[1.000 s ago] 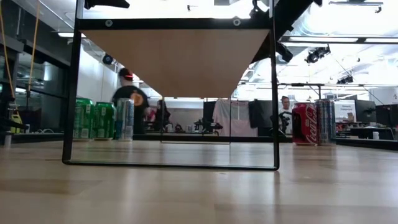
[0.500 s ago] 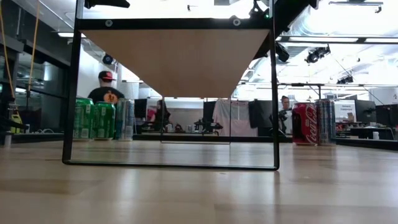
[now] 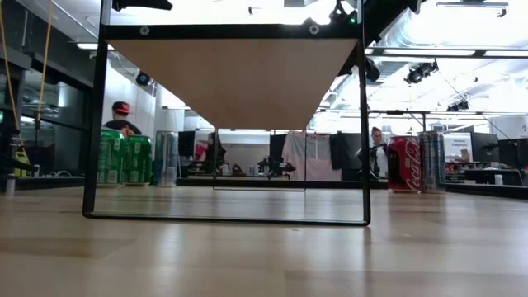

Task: Place canned beverage on shelf
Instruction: Put the silver soda can on the shelf, then put the bottom right red soda can on the shelf

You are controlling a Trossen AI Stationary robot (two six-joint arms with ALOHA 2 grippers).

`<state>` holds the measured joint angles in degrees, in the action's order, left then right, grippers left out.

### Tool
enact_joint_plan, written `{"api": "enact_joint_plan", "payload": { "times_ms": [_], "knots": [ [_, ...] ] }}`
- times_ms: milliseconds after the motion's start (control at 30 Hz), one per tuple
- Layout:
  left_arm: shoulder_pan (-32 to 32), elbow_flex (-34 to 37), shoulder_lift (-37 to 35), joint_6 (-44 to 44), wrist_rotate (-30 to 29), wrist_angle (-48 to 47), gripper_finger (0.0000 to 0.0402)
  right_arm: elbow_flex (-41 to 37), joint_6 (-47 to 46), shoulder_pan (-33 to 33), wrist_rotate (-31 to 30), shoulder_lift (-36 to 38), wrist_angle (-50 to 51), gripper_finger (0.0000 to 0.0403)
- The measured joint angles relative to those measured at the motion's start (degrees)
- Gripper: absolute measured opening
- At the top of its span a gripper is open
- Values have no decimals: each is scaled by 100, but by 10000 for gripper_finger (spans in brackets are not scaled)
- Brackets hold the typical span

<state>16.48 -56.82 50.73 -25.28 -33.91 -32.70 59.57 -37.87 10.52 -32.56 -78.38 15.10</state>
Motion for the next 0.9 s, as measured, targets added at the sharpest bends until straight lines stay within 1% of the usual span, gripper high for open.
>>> {"api": "enact_joint_plan", "payload": {
  "times_ms": [100,200,367,467,567,600,700,800,900],
  "knots": [
    [-1,0,-5,0,5,-1,351,0,209,0,12,63,169,0],
    [-1,0,-76,2,40,-3,351,0,424,-2,152,304,533,0],
    [-1,-2,-267,103,44,35,351,-2,788,-64,430,1007,1159,0],
    [-70,-1,-380,358,52,410,351,-2,989,-178,852,1482,1178,0],
    [-277,76,-446,837,306,1123,351,-2,1082,-331,1470,1866,994,0],
    [-386,179,-475,970,490,1461,351,0,1098,-402,1671,1969,887,0],
    [-752,804,-604,1141,1055,2596,351,0,1137,-638,1961,2163,636,0],
    [-1078,1642,-722,823,1542,3890,351,0,1246,-880,1965,2245,563,0],
    [-1210,2382,-764,308,1740,4964,351,0,1344,-1076,1966,2255,560,0]
  ]
}}
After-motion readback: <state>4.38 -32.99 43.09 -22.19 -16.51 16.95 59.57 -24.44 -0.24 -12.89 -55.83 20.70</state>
